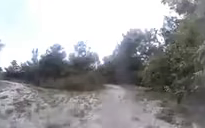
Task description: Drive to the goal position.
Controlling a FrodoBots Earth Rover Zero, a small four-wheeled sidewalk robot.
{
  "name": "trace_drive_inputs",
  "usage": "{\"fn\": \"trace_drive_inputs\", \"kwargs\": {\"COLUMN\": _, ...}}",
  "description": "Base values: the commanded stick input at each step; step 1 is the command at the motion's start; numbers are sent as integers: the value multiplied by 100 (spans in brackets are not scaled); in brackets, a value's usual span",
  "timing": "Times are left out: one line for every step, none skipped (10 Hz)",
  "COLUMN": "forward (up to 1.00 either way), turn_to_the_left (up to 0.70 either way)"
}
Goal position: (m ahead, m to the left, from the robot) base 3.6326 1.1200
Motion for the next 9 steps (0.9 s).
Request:
{"fn": "trace_drive_inputs", "kwargs": {"forward": 85, "turn_to_the_left": -34}}
{"fn": "trace_drive_inputs", "kwargs": {"forward": 85, "turn_to_the_left": -15}}
{"fn": "trace_drive_inputs", "kwargs": {"forward": 85, "turn_to_the_left": 0}}
{"fn": "trace_drive_inputs", "kwargs": {"forward": 85, "turn_to_the_left": 0}}
{"fn": "trace_drive_inputs", "kwargs": {"forward": 85, "turn_to_the_left": 0}}
{"fn": "trace_drive_inputs", "kwargs": {"forward": 85, "turn_to_the_left": 0}}
{"fn": "trace_drive_inputs", "kwargs": {"forward": 85, "turn_to_the_left": 0}}
{"fn": "trace_drive_inputs", "kwargs": {"forward": 85, "turn_to_the_left": 0}}
{"fn": "trace_drive_inputs", "kwargs": {"forward": 85, "turn_to_the_left": 0}}
